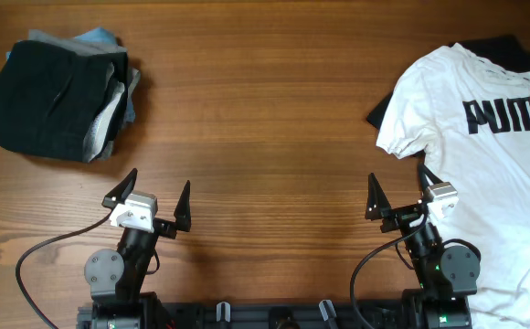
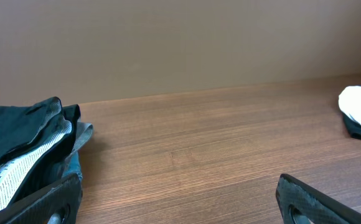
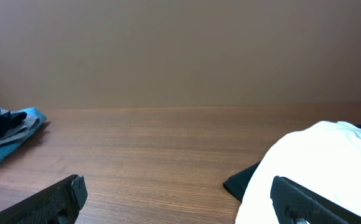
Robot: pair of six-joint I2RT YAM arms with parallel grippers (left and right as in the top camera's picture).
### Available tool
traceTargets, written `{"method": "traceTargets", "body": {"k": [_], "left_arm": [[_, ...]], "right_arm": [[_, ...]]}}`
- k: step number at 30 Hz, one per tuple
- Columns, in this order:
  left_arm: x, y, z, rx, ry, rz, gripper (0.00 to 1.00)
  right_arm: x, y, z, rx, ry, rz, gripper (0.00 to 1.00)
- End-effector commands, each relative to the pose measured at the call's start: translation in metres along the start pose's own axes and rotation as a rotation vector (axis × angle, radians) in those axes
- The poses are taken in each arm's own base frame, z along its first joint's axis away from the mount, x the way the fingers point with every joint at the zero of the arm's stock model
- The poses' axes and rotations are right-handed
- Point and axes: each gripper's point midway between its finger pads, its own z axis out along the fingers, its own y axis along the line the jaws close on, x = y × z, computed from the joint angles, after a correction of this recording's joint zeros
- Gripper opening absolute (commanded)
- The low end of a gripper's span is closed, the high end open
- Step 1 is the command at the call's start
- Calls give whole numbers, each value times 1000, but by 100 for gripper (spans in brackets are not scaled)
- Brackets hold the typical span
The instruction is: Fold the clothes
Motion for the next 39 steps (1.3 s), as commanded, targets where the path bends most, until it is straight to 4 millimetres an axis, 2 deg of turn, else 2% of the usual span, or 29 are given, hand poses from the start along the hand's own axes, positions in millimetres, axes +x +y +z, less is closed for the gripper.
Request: {"method": "traceTargets", "body": {"k": [1,36,39], "left_arm": [[1,0,0,0,0,-10,100],[1,0,0,-3,-1,-10,100],[-6,-7,-1,37,-23,-52,100]], "right_arm": [[0,-13,-1,73,-4,4,100],[0,-13,-1,73,-4,3,100],[-1,-9,-1,49,-3,5,100]]}}
